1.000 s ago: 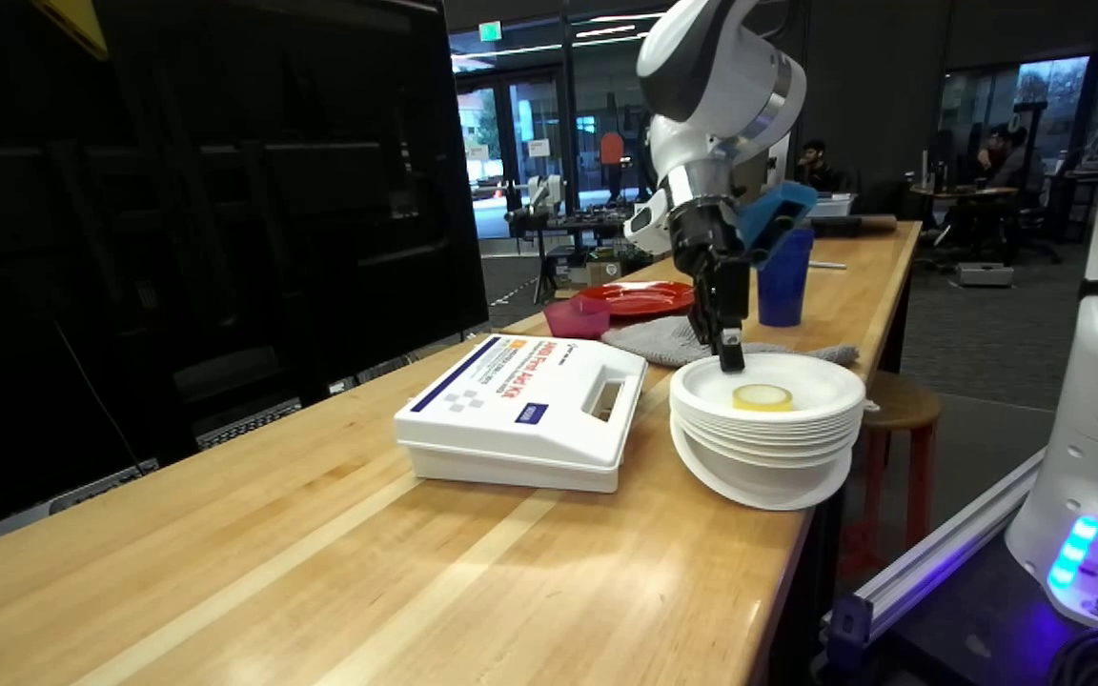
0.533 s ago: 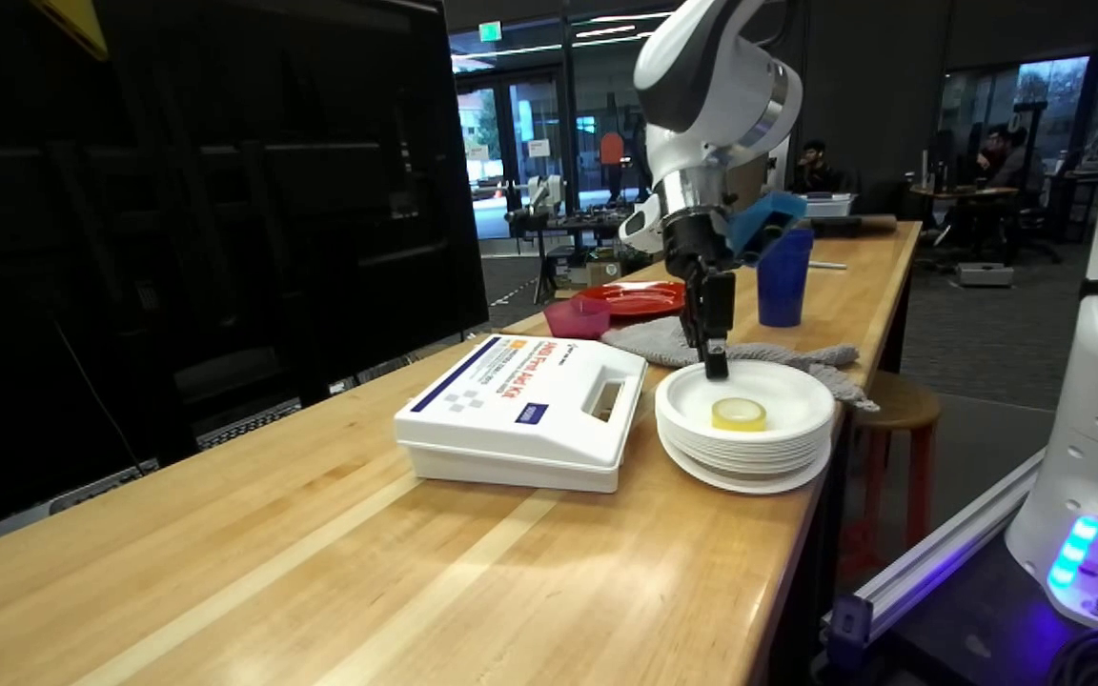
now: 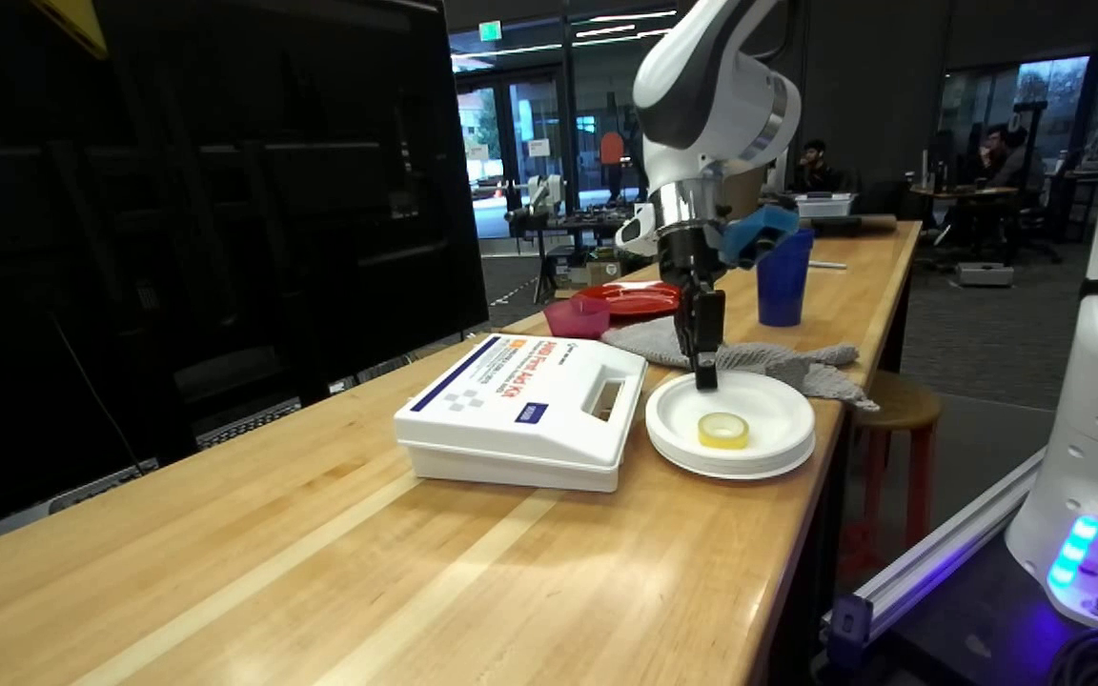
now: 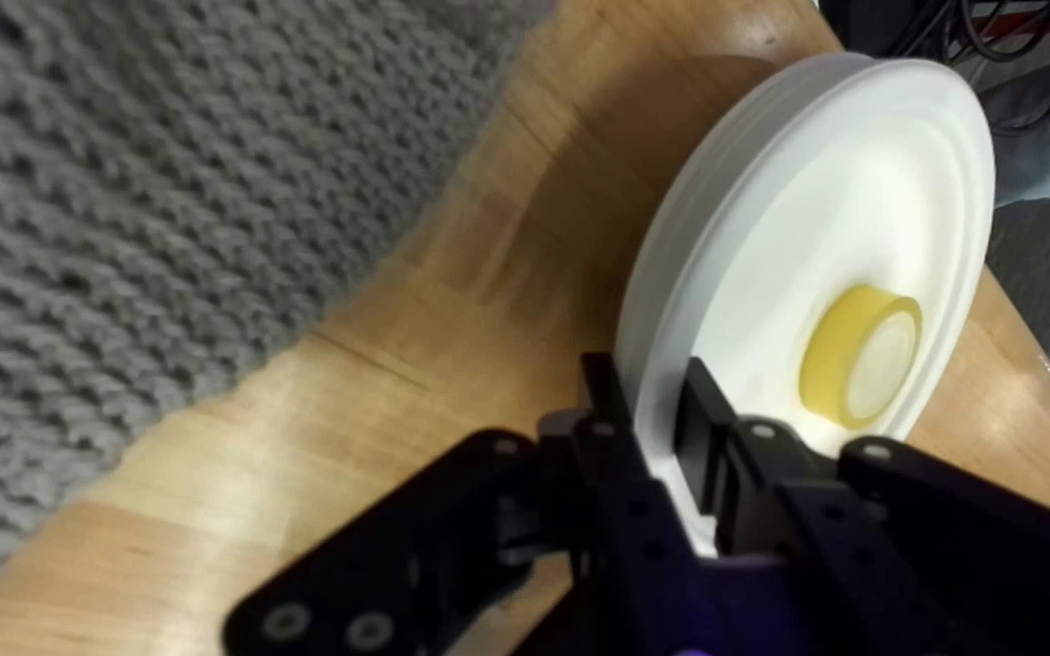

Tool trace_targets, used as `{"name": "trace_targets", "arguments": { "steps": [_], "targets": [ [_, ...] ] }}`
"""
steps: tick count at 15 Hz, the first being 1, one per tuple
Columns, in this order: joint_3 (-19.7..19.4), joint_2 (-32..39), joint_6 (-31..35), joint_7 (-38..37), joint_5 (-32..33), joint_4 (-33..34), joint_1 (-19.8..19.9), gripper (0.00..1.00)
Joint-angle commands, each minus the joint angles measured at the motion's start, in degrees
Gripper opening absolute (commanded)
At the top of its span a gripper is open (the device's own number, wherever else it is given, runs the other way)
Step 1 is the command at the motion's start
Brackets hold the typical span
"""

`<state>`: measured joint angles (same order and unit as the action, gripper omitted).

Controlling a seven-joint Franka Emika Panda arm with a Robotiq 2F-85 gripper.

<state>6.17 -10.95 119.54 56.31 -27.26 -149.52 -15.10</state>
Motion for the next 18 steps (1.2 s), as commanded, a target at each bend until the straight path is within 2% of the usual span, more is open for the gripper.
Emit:
{"name": "trace_targets", "arguments": {
  "steps": [1, 8, 9, 14, 18],
  "targets": [
    [1.03, 0.27, 2.44, -1.68, 0.96, -1.01, 0.38, 0.48],
    [1.02, 0.2, 3.55, -2.97, 1.01, -2.01, 0.53, 0.95],
    [0.98, 0.19, 3.65, -3.18, 1.0, -2.04, 0.55, 0.99],
    [1.98, -0.73, 5.0, -6.52, 3.37, -3.0, 0.1, 1.0],
    [3.41, -2.18, 5.3, -7.49, 1.67, -4.56, -1.44, 1.0]
  ]
}}
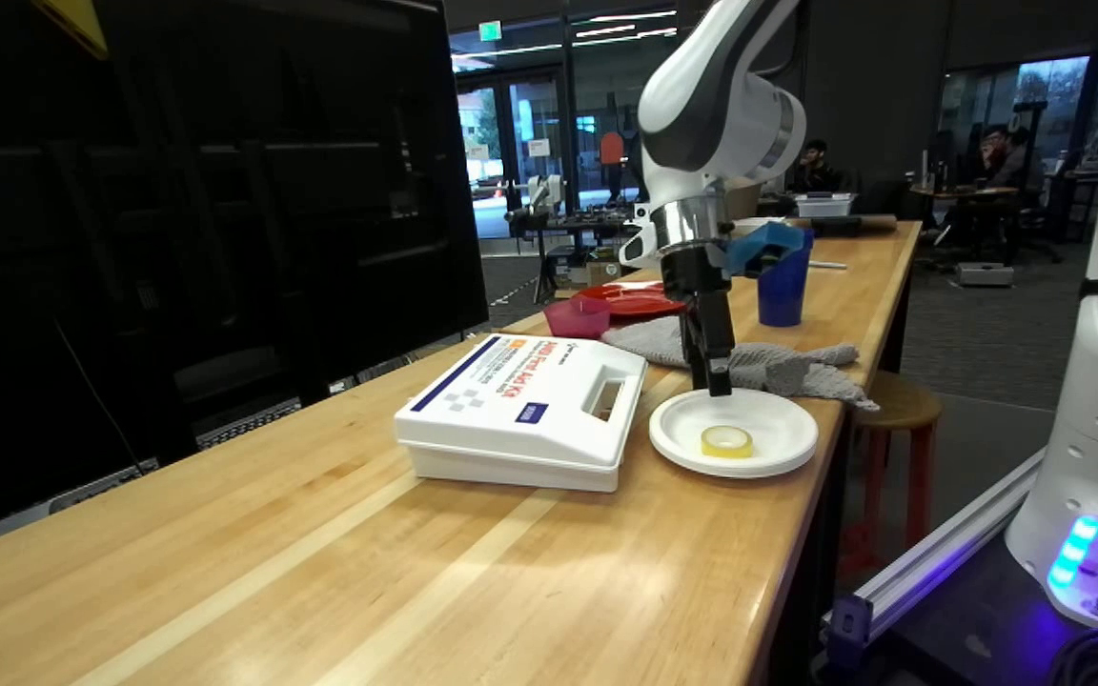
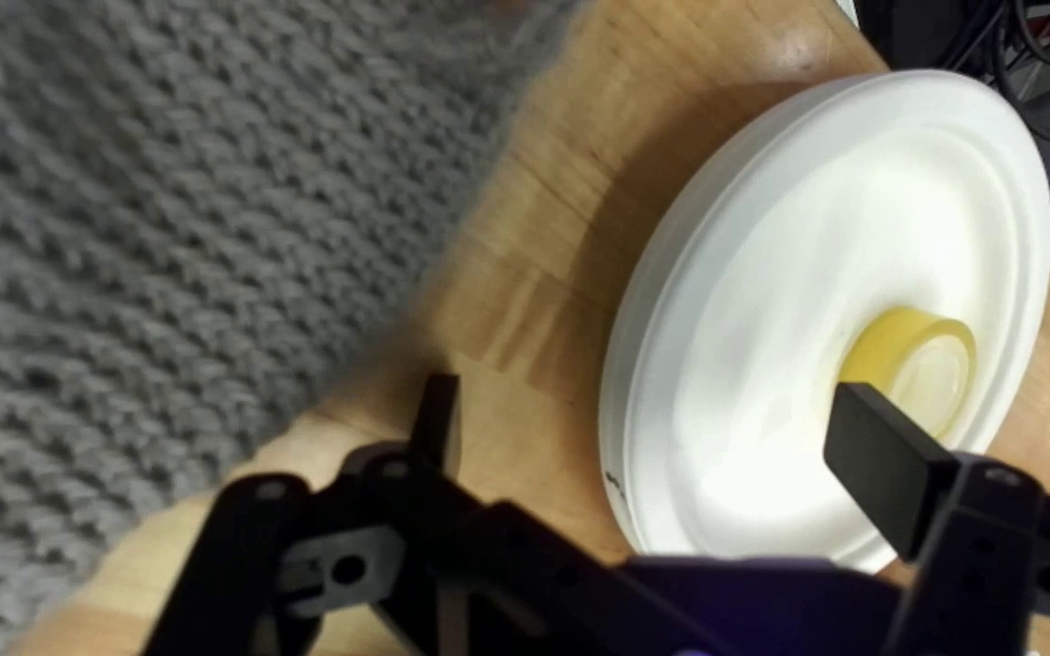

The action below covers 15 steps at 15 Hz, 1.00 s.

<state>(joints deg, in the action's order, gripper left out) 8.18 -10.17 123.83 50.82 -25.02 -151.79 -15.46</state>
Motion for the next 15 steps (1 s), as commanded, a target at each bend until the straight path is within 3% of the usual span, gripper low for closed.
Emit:
{"name": "trace_targets", "arguments": {
  "steps": [1, 4, 5, 8, 15],
  "targets": [
    [1.69, -3.31, 1.04, -2.36, -0.84, -2.46, -1.36, 1.0],
    [2.12, -4.02, 0.88, -2.59, -1.63, -2.99, -2.24, 0.96],
    [2.14, -4.29, 0.91, -2.58, -1.86, -3.23, -2.47, 0.74],
    [1.78, -4.64, 0.94, -1.67, -3.27, -3.77, -2.87, 0.6],
    [-0.06, -6.45, 1.9, -0.82, -7.68, -6.13, -2.16, 0.05]
  ]
}}
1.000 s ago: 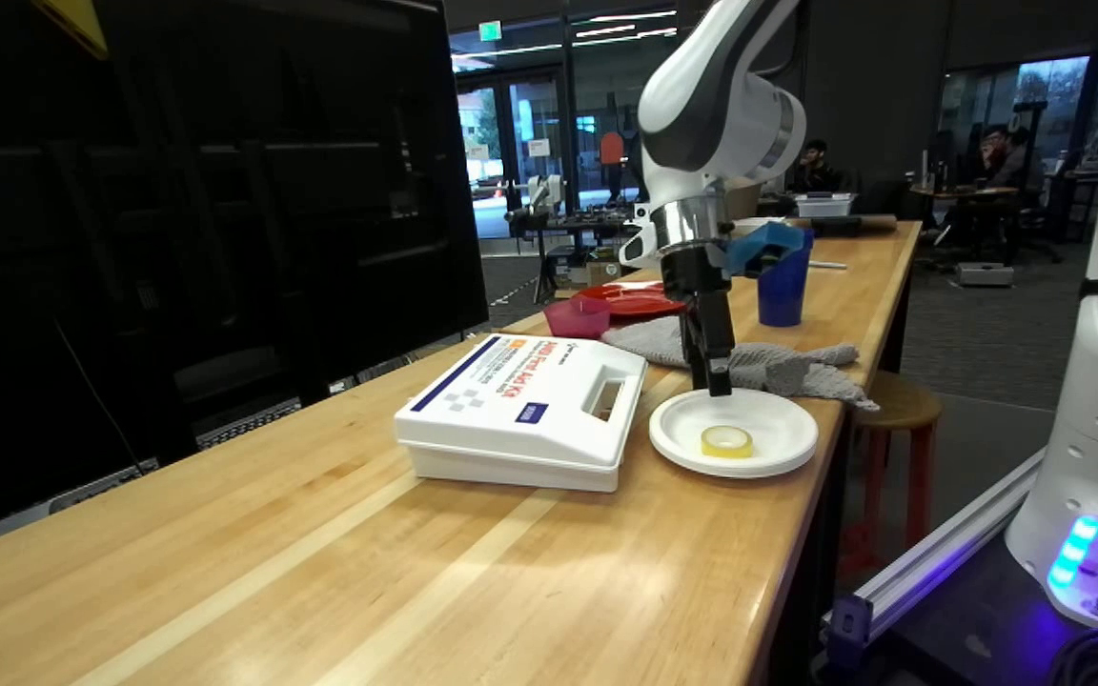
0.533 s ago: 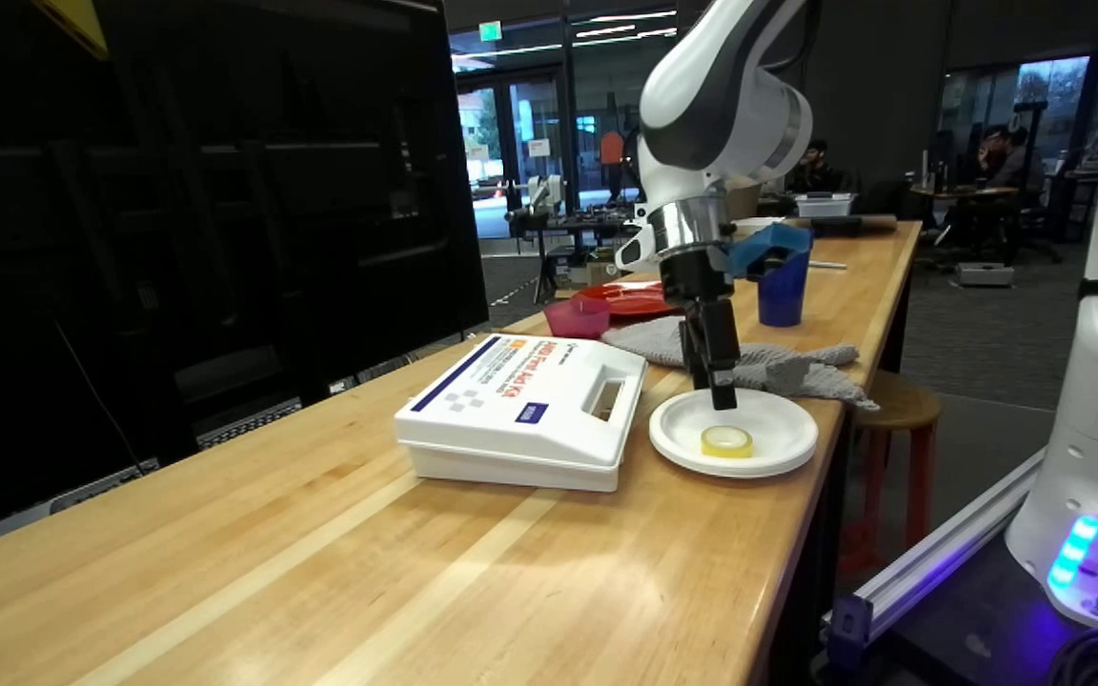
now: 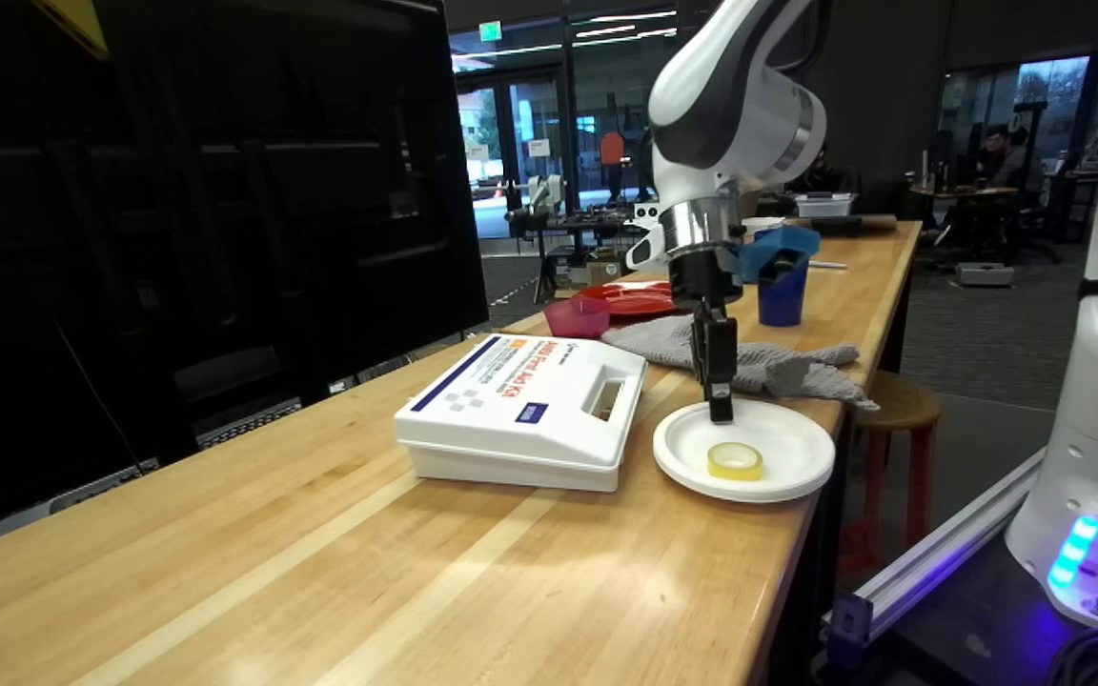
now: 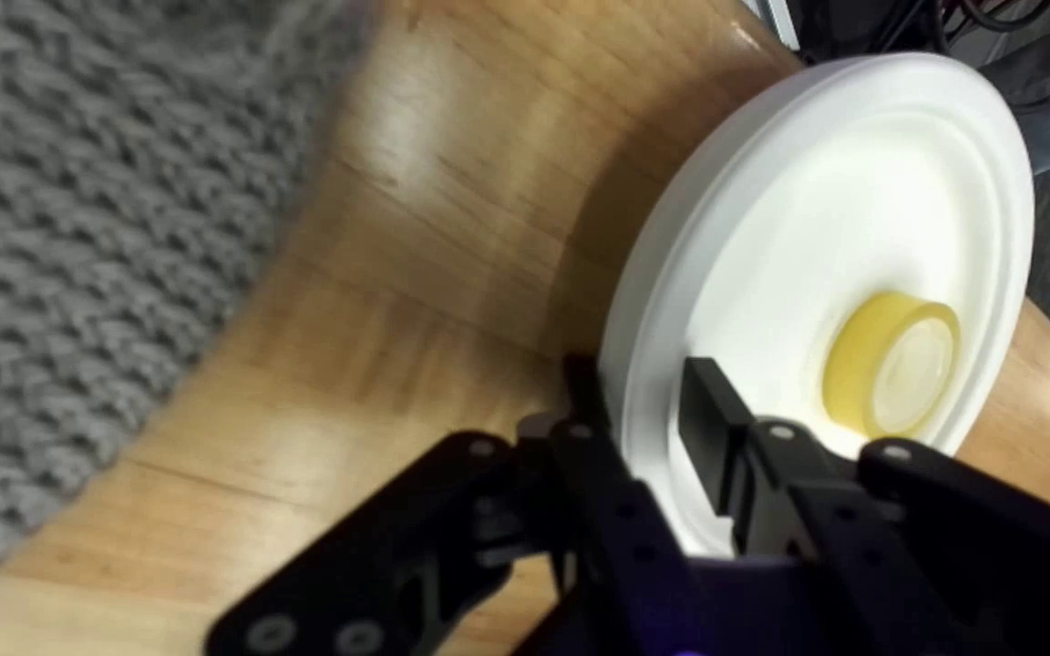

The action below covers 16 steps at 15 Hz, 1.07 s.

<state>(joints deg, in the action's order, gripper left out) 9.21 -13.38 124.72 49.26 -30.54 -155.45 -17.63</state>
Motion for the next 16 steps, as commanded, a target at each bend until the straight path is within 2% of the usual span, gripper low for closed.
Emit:
{"name": "trace_targets", "arguments": {
  "steps": [1, 3, 6, 16],
  "targets": [
    [-1.46, -3.75, 1.05, 0.68, -2.54, -2.83, 0.19, 0.01],
    [-2.13, -4.53, 0.96, 0.62, -3.13, -3.3, 0.33, 0.05],
    [-2.7, -5.13, -0.1, 0.12, -2.47, -2.86, 0.46, 0.05],
    [-3.69, -4.77, -5.46, 0.16, 2.94, 4.66, 0.82, 0.05]
  ]
}}
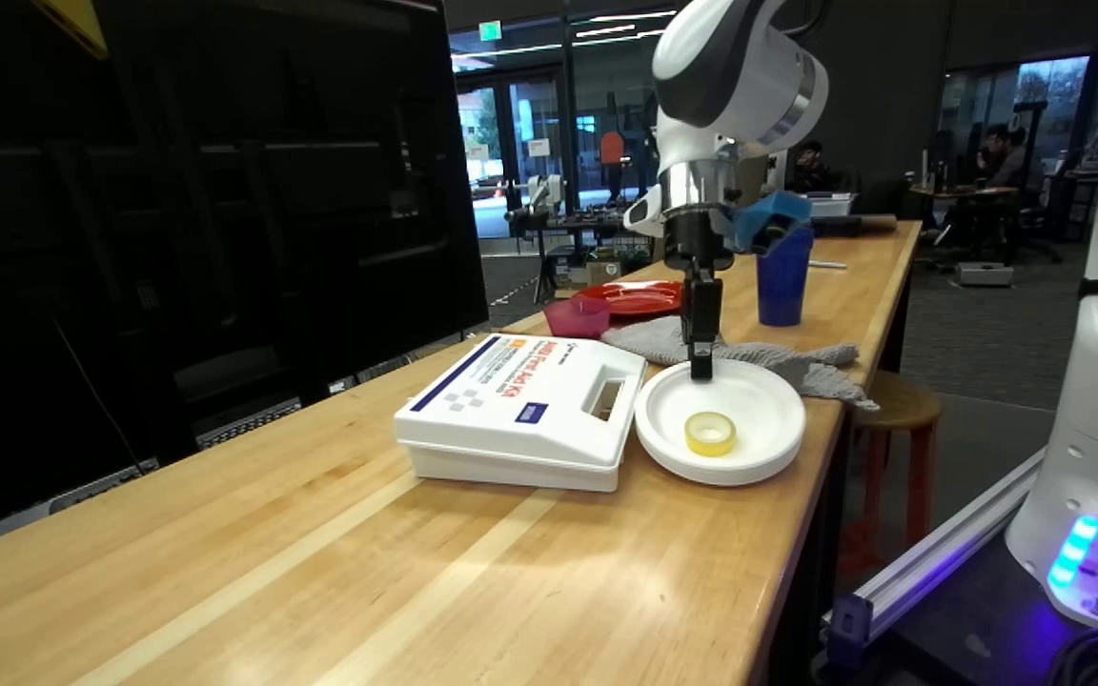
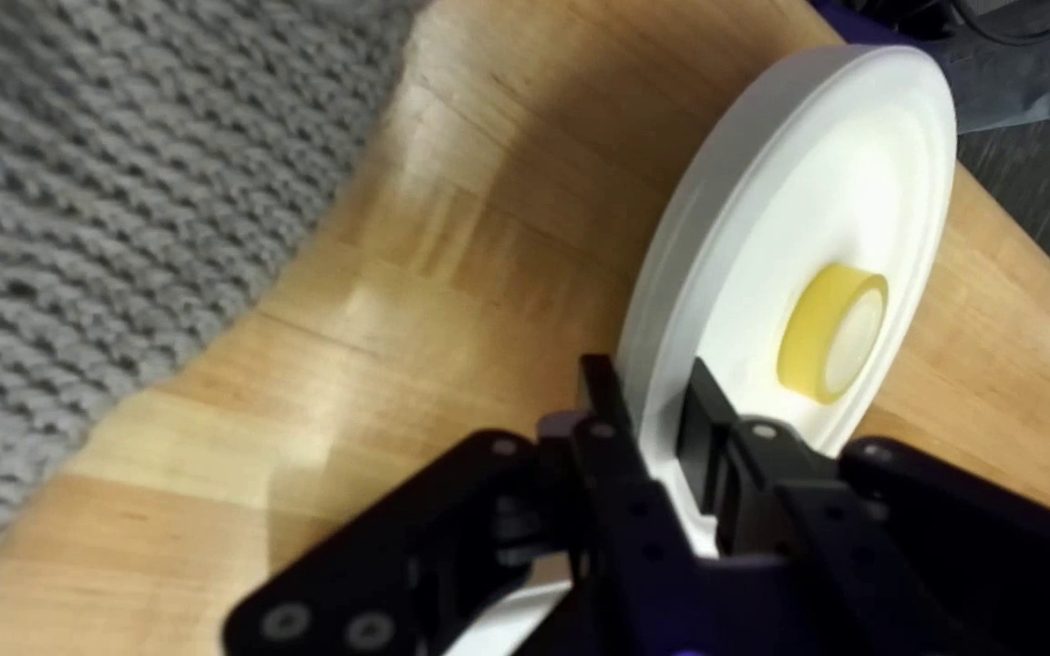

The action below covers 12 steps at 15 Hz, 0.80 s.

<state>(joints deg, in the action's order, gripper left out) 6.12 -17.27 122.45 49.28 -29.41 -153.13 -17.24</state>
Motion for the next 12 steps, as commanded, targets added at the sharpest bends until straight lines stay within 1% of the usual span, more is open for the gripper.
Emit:
{"name": "trace_targets", "arguments": {
  "steps": [1, 6, 12],
  "targets": [
    [-0.63, -0.86, -4.07, -0.03, 2.42, 3.22, 0.58, 0.05],
    [-0.93, -0.85, -6.46, 0.04, 3.56, 6.03, 1.08, 0.05],
    [-0.84, -0.44, -6.85, 0.2, 5.16, 7.36, 1.59, 0.05]
  ]
}}
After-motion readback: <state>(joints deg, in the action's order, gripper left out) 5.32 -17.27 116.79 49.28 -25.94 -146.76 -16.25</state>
